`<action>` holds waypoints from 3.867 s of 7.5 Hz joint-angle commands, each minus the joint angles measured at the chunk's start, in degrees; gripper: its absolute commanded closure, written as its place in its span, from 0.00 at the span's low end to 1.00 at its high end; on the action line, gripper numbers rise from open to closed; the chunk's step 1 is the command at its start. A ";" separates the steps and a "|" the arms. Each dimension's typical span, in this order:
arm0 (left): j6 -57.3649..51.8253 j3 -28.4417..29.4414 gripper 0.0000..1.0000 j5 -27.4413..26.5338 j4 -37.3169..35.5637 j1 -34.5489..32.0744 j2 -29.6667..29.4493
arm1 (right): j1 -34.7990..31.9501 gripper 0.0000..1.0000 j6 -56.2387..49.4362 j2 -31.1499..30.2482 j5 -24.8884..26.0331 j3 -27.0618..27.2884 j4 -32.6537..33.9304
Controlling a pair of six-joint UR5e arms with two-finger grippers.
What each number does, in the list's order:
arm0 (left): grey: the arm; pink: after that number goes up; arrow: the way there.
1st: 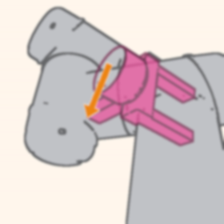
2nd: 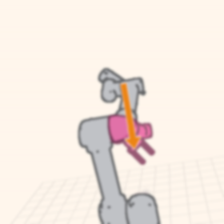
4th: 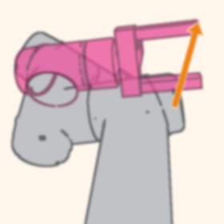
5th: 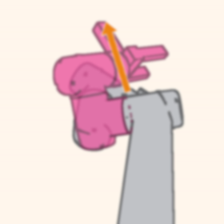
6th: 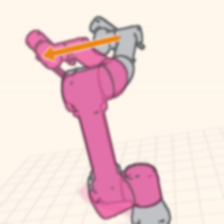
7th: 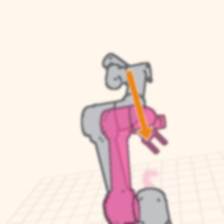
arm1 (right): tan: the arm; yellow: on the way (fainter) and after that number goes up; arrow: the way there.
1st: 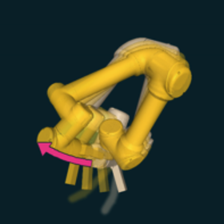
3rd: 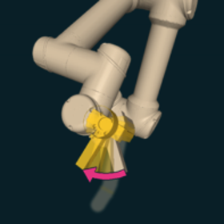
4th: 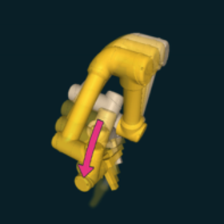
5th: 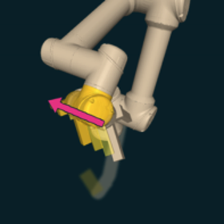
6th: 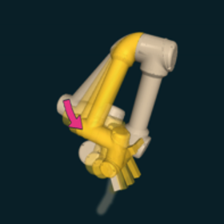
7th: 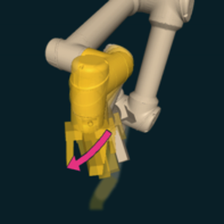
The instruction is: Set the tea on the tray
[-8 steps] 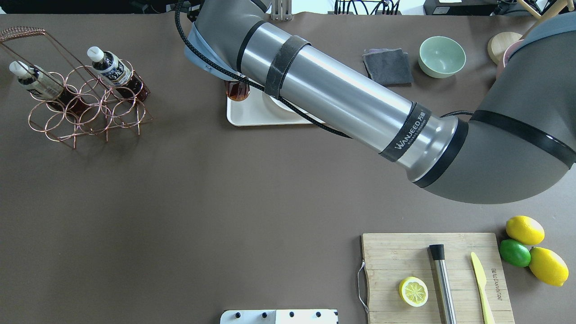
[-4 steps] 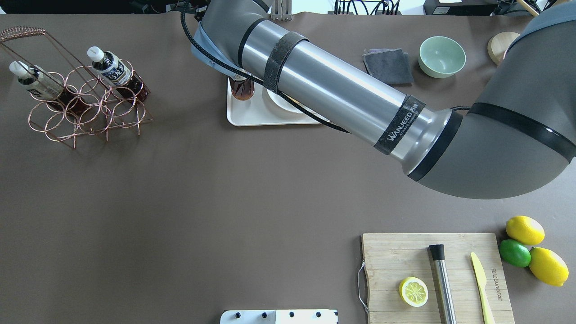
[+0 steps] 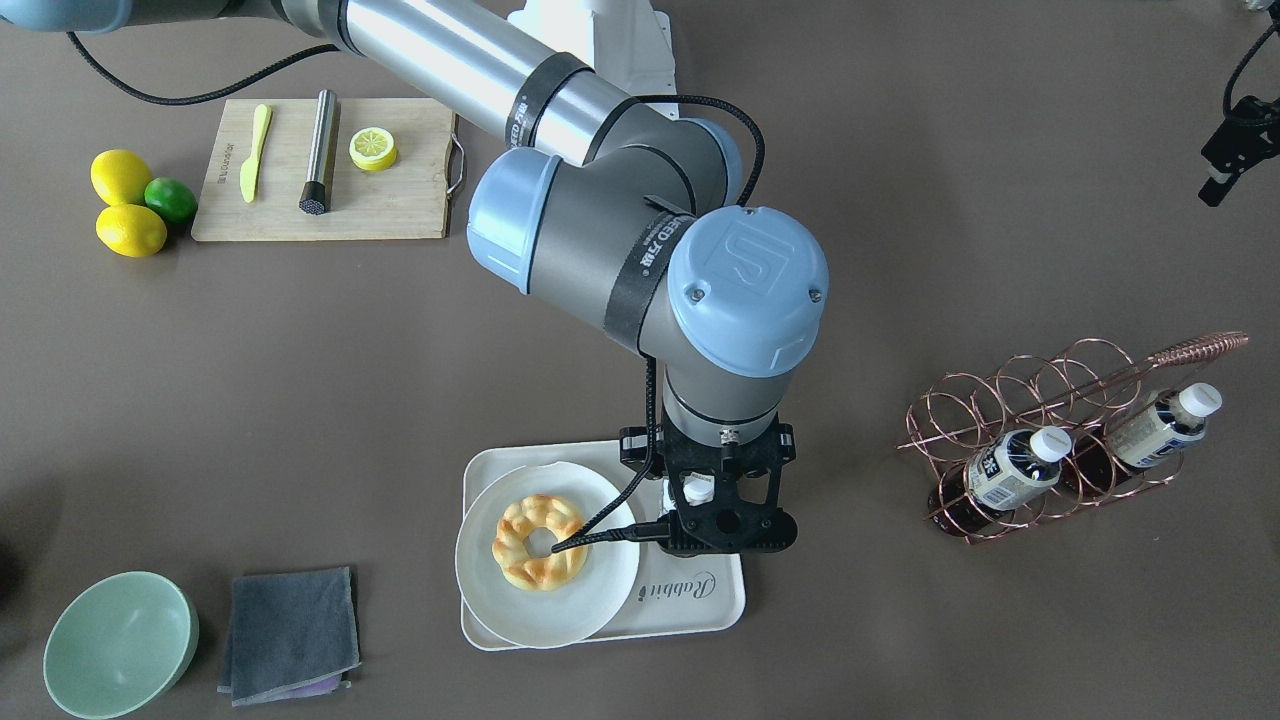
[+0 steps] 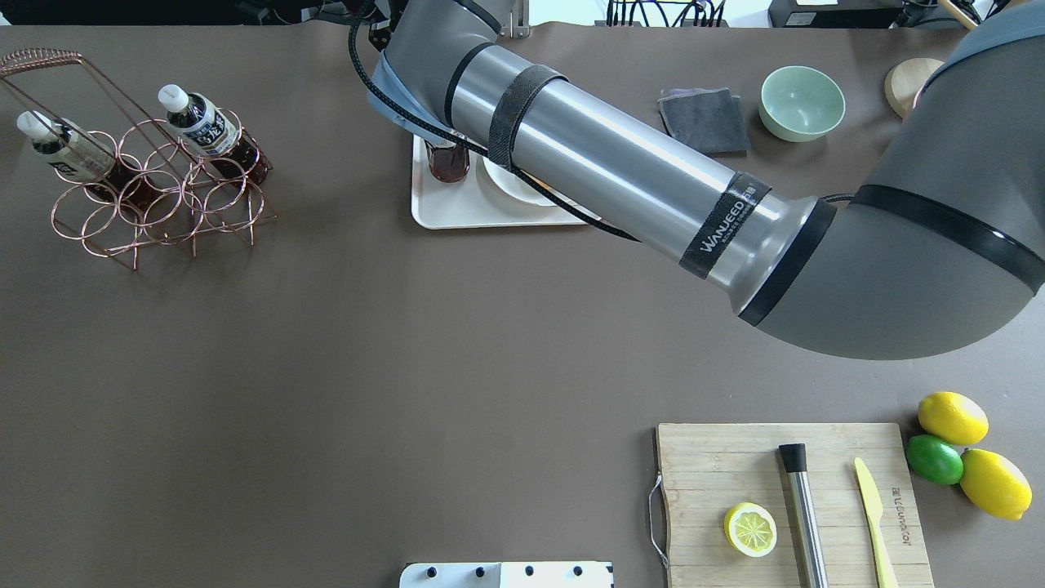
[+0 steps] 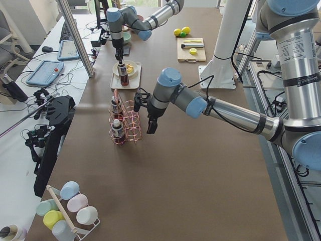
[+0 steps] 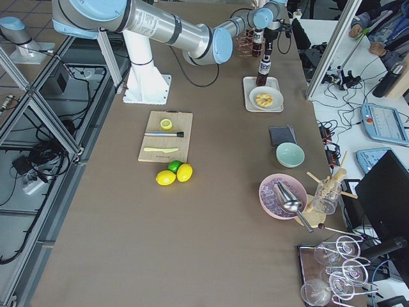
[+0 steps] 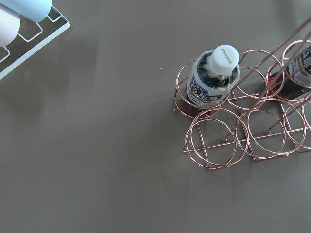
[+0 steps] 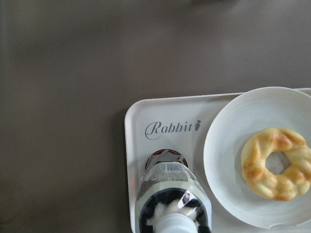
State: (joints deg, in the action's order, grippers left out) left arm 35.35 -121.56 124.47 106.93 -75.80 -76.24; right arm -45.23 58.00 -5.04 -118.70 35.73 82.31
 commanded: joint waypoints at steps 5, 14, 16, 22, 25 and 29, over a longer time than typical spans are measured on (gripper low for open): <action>-3.06 1.14 0.04 2.77 -0.49 -2.75 0.04 | -4.58 0.01 -10.51 -3.45 -6.15 7.54 2.84; -28.65 7.92 0.04 6.92 -17.70 -10.86 -3.91 | -28.83 0.00 -57.00 -66.54 -11.29 63.58 24.40; -28.93 7.83 0.03 6.31 -17.63 -10.86 -4.01 | -38.30 0.01 -67.19 -74.31 -11.56 63.41 23.68; -29.11 10.02 0.03 6.92 -17.11 -11.30 -2.61 | -46.09 0.00 -79.36 -82.94 -10.94 59.63 22.99; -29.11 11.26 0.03 7.01 -17.54 -16.48 -2.60 | -46.44 0.00 -79.27 -82.15 -10.94 61.12 22.99; -29.20 10.47 0.03 7.01 -17.45 -18.06 -2.60 | -46.44 0.00 -79.45 -82.50 -10.77 61.04 22.99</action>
State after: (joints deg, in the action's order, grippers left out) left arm 6.24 -110.66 131.48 89.53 -92.48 -78.77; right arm -91.66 -21.35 -87.41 -129.51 96.73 105.29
